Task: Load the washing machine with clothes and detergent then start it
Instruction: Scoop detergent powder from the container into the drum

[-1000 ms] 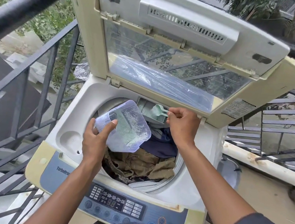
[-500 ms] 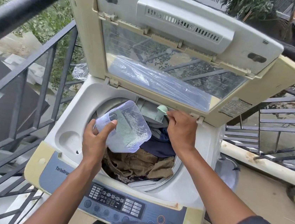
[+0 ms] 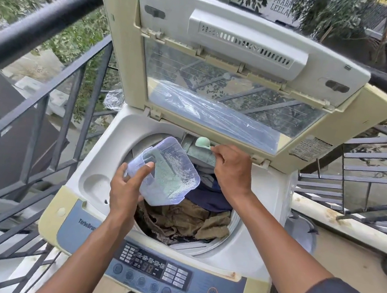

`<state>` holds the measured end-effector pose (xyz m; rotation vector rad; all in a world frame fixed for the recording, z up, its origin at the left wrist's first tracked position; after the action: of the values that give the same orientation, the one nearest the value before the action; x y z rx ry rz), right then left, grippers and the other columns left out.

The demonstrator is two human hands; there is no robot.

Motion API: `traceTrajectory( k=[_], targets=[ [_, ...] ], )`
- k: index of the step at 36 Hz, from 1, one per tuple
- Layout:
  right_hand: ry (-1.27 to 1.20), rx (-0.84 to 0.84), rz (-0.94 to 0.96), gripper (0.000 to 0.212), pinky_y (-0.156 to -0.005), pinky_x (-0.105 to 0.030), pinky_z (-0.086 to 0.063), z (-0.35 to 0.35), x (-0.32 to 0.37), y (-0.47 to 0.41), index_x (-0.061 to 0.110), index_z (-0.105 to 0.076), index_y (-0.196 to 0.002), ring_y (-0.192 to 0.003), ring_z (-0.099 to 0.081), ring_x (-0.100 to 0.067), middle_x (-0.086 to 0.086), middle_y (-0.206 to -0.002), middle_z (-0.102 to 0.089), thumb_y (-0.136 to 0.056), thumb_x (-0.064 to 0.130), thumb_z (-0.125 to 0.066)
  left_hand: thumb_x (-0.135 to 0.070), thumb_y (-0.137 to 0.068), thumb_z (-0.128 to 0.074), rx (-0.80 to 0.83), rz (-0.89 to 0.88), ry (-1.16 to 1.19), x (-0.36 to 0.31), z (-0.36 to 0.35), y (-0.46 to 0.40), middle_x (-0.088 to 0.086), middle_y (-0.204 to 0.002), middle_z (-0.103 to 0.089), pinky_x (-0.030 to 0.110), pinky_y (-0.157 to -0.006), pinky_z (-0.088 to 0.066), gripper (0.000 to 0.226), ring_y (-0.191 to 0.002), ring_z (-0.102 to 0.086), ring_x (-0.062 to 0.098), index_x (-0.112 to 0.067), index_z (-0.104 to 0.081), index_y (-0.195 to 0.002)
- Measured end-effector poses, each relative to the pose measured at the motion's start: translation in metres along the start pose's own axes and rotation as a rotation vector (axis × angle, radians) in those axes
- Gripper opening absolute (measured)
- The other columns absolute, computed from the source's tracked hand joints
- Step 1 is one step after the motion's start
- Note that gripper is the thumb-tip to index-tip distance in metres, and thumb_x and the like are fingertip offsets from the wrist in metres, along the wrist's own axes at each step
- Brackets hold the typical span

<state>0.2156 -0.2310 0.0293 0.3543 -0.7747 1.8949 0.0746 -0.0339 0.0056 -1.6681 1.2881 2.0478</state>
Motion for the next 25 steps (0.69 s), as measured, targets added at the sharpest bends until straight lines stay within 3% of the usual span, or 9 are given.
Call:
traceTrajectory(
  k=[4,9,11,14,18,22,25],
  targets=[
    [-0.021,-0.040,-0.020,0.017,-0.071,-0.038,-0.063,0.007,0.002,0.003,0.005,-0.083,-0.094,-0.079,-0.075,-0.022,-0.006,-0.088,-0.080,-0.086,-0.006,-0.073,-0.070,-0.054,-0.084,0.010,0.042,0.019,-0.001,0.000,0.003,0.012,-0.162,-0.044,0.059,-0.106,-0.052,0.129,-0.134,-0.058,0.035,-0.023,-0.032,-0.163],
    [-0.223,-0.067,-0.221,0.015,-0.072,-0.031,-0.062,0.025,0.015,0.014,0.017,-0.082,-0.100,-0.077,-0.073,-0.007,0.008,-0.086,-0.079,-0.088,0.009,-0.079,-0.063,-0.063,-0.082,0.024,0.098,0.015,-0.001,0.000,0.009,0.010,-0.161,-0.046,0.051,-0.099,-0.056,0.118,-0.134,-0.057,0.035,-0.021,-0.033,-0.162],
    [-0.313,-0.002,-0.287,0.015,-0.068,-0.030,-0.062,0.030,0.023,0.022,0.022,-0.082,-0.097,-0.072,-0.071,-0.005,0.012,-0.081,-0.077,-0.087,0.011,-0.079,-0.065,-0.058,-0.082,0.035,0.118,0.001,-0.001,0.000,0.014,0.006,-0.152,-0.053,0.048,-0.094,-0.058,0.111,-0.130,-0.060,0.036,-0.023,-0.046,-0.154],
    [-0.333,0.143,-0.344,0.011,-0.070,-0.029,-0.061,0.032,0.033,0.038,0.027,-0.083,-0.091,-0.071,-0.070,-0.002,0.015,-0.077,-0.076,-0.086,0.018,-0.080,-0.067,-0.056,-0.081,0.083,0.115,-0.026,-0.001,-0.001,0.021,-0.003,-0.127,-0.066,0.041,-0.080,-0.061,0.082,-0.118,-0.068,0.037,-0.026,-0.066,-0.125],
    [-0.236,0.305,-0.273,0.009,-0.077,-0.019,-0.056,0.032,0.049,0.055,0.028,-0.083,-0.093,-0.076,-0.070,0.003,0.016,-0.085,-0.079,-0.085,0.026,-0.079,-0.062,-0.068,-0.080,0.135,0.128,-0.039,0.003,-0.002,0.028,0.009,-0.132,-0.070,0.034,-0.068,-0.063,0.092,-0.101,-0.078,0.029,-0.021,-0.056,-0.147],
    [-0.184,0.402,-0.163,0.012,-0.089,-0.028,-0.054,0.037,0.059,0.067,0.026,-0.083,-0.094,-0.086,-0.072,-0.003,0.014,-0.092,-0.080,-0.087,0.032,-0.075,-0.059,-0.075,-0.074,0.247,0.106,-0.054,0.004,-0.008,0.042,0.008,-0.124,-0.076,0.043,-0.077,-0.066,0.066,-0.095,-0.080,0.028,-0.024,-0.068,-0.130],
    [-0.138,0.321,-0.119,0.013,-0.090,-0.037,-0.052,0.045,0.056,0.076,0.027,-0.083,-0.095,-0.090,-0.067,-0.014,0.013,-0.094,-0.080,-0.088,0.032,-0.073,-0.057,-0.076,-0.073,0.273,0.108,-0.047,0.005,-0.013,0.049,0.010,-0.124,-0.076,0.053,-0.088,-0.064,0.061,-0.095,-0.080,0.032,-0.023,-0.069,-0.127]
  ],
)
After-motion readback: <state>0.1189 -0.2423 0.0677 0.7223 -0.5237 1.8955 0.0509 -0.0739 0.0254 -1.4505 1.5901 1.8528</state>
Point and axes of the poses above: each hand's wrist, its own y-axis away from the middle knuckle, its own z-axis out of the back of the hand, x = y × z, the point moved 1 cm from there along -y, towards the middle knuckle
